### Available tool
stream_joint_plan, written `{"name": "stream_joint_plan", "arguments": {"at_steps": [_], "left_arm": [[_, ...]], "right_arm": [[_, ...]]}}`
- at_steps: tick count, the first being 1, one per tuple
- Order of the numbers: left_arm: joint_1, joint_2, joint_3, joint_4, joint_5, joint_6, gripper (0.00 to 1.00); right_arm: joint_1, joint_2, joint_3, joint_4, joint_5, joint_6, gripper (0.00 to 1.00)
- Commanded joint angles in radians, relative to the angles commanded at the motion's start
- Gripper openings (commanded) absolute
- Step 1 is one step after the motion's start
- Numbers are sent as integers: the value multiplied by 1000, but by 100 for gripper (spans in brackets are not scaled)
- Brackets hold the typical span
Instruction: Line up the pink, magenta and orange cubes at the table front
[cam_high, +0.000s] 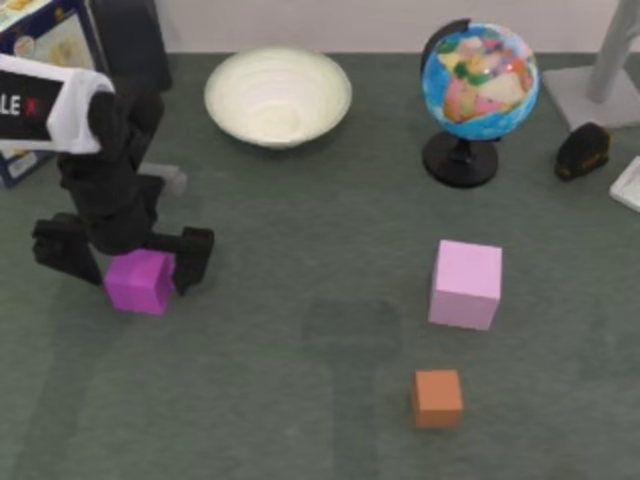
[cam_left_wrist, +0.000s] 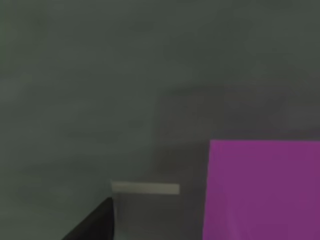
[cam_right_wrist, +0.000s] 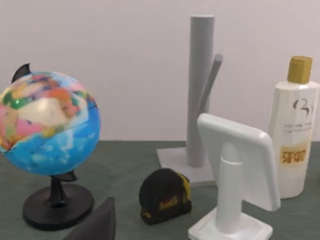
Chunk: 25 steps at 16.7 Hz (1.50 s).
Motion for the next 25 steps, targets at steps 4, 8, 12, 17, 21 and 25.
{"name": "stream_joint_plan", "arguments": {"at_steps": [4,8,12,17,21,25], "left_arm": [[0,5,-6,10,0,0,100],[0,5,-6,10,0,0,70],[0,5,-6,10,0,0,40],[0,5,-6,10,0,0,2],[0,5,-6,10,0,0,0],[0,5,-6,10,0,0,0]], "right_arm": [[0,0,0,0,0,0,100],[0,0,0,0,0,0,100],[0,0,0,0,0,0,100],[0,0,0,0,0,0,100],[0,0,0,0,0,0,100],[0,0,0,0,0,0,100]]}}
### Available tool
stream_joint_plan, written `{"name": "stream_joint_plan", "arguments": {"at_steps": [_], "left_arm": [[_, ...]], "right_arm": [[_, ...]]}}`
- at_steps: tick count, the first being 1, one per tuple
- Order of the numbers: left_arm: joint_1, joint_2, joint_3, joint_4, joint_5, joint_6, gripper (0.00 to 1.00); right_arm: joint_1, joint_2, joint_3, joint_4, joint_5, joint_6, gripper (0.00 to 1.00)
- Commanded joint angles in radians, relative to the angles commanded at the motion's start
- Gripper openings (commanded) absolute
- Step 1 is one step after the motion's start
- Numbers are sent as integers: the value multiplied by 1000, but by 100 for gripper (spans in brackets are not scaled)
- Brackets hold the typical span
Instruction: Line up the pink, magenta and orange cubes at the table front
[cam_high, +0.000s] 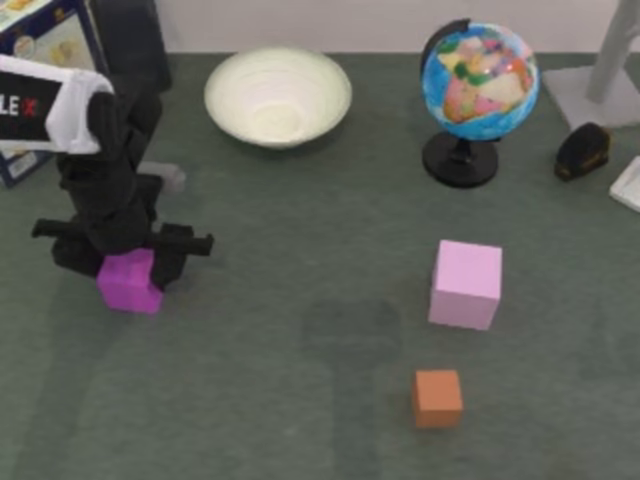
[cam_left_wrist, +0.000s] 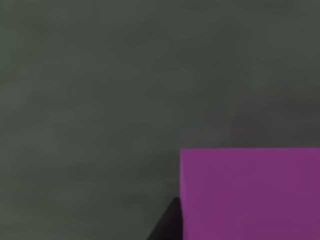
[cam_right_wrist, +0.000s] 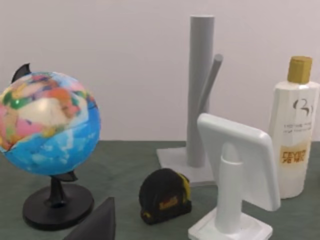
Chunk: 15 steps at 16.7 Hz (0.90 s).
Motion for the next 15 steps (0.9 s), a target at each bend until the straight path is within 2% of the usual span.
{"name": "stream_joint_plan", "arguments": {"at_steps": [3,10,15], "left_arm": [[-1,-31,18,-27,0,2,0],[17,-131,131,-243,-2,-1,0],[10,-132,133,-247,-2,-1,0]], "right_arm": [[0,0,0,0,0,0,100],[0,0,0,0,0,0,100],[0,0,0,0,0,0,100]]}}
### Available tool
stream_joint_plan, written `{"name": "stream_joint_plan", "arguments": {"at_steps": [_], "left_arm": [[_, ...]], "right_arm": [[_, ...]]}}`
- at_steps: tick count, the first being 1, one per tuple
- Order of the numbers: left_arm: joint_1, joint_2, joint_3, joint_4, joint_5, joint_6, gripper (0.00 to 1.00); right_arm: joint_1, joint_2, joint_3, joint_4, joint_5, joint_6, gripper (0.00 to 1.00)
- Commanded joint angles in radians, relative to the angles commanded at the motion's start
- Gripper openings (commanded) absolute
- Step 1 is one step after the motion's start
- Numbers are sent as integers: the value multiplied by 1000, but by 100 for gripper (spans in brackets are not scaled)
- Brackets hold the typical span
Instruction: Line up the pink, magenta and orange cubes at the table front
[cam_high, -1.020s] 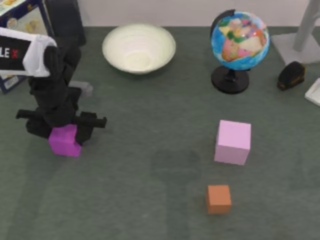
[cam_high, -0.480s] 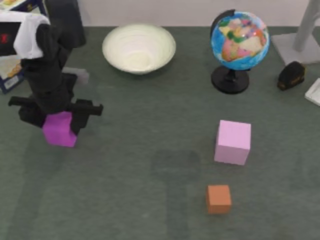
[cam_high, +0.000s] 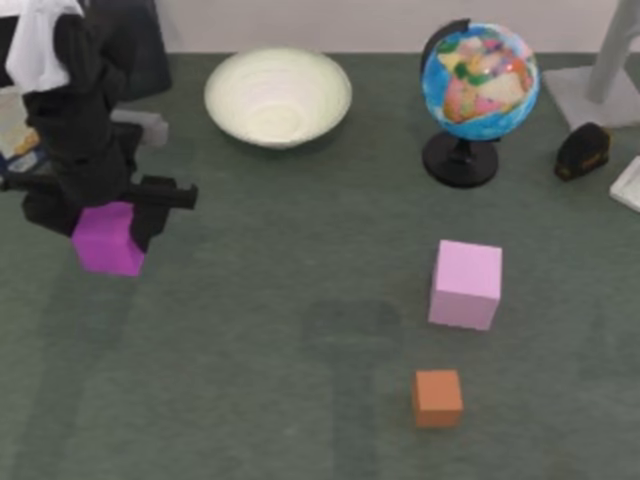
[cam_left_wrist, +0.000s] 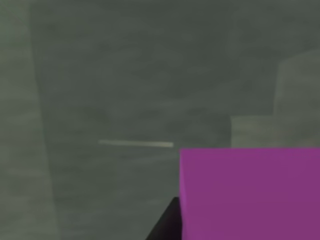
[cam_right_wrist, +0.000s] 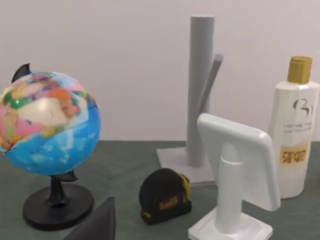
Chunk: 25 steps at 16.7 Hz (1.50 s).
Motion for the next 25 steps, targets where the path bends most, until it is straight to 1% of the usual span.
{"name": "stream_joint_plan", "arguments": {"at_steps": [2,4,7,12,15,16,18,23,25], "left_arm": [[-33,4,9,-6,0,-34,0],[-101,12,23,-18,-1,-110,0],[-251,23,48,-43,-3,-292,0],[-531,22,82,-79,-7,-660,0],[-658,12,92,-90,-10,-808,0],[-685,8,94,-92,-11,-836,0],[-708,4,96,-93,-12,-860,0],[-705,9,91,-88,-12,-857,0],[-707,20,69,-52,-11,-855,0]], "right_arm": [[0,0,0,0,0,0,100],[0,0,0,0,0,0,100],[0,0,0,0,0,0,100],[0,0,0,0,0,0,100],[0,0,0,0,0,0,100],[0,0,0,0,0,0,100],[0,0,0,0,0,0,100],[0,0,0,0,0,0,100],[0,0,0,0,0,0,100]]}}
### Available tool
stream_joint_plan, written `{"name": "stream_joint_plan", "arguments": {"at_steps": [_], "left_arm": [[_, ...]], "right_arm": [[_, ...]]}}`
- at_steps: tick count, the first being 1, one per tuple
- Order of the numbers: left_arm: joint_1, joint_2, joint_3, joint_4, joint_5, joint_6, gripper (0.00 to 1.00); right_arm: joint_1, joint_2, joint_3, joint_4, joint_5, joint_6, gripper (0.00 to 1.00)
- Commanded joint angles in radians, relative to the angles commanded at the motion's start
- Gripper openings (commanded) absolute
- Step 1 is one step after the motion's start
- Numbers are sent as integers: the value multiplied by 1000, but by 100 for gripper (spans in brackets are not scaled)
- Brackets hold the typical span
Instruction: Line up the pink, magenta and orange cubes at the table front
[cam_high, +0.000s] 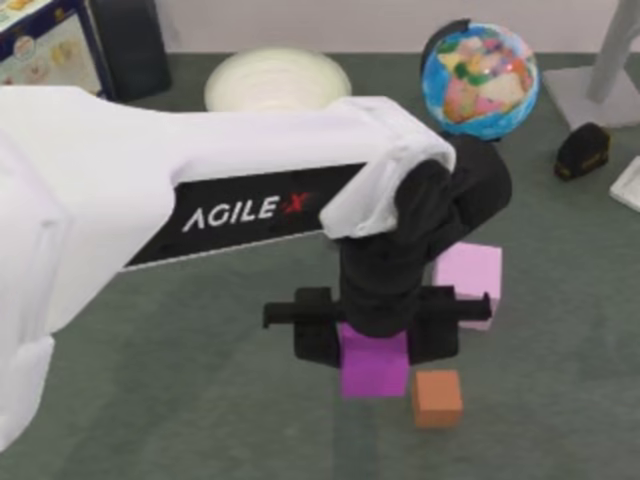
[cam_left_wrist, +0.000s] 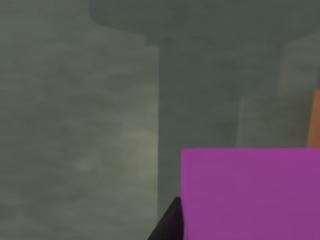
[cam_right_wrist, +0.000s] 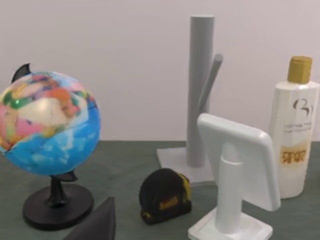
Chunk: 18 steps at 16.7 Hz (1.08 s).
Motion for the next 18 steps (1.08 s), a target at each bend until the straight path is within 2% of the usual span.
{"name": "stream_joint_plan", "arguments": {"at_steps": [6,11,18], "left_arm": [[-2,67,-116,187,0,-3,0],[-2,74,-127,204,-1,-4,0],[-2,74,-127,204,-1,-4,53]], "right_arm": [[0,0,0,0,0,0,100],[0,0,0,0,0,0,100],[0,0,0,0,0,0,100]]}}
